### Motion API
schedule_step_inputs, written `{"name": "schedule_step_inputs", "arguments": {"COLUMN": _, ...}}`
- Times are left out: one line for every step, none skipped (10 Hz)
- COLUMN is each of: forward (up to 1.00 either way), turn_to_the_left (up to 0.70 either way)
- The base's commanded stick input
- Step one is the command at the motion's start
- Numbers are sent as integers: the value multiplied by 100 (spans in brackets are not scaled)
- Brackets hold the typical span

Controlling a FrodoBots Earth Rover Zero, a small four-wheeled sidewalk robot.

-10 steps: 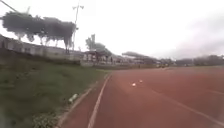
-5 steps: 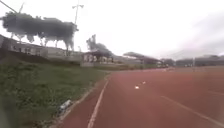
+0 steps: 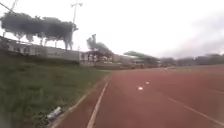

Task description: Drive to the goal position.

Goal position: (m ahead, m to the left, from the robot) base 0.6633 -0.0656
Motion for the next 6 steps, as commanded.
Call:
{"name": "schedule_step_inputs", "arguments": {"forward": 70, "turn_to_the_left": 0}}
{"name": "schedule_step_inputs", "arguments": {"forward": 70, "turn_to_the_left": 0}}
{"name": "schedule_step_inputs", "arguments": {"forward": 70, "turn_to_the_left": 0}}
{"name": "schedule_step_inputs", "arguments": {"forward": 70, "turn_to_the_left": 0}}
{"name": "schedule_step_inputs", "arguments": {"forward": 70, "turn_to_the_left": 0}}
{"name": "schedule_step_inputs", "arguments": {"forward": 70, "turn_to_the_left": 0}}
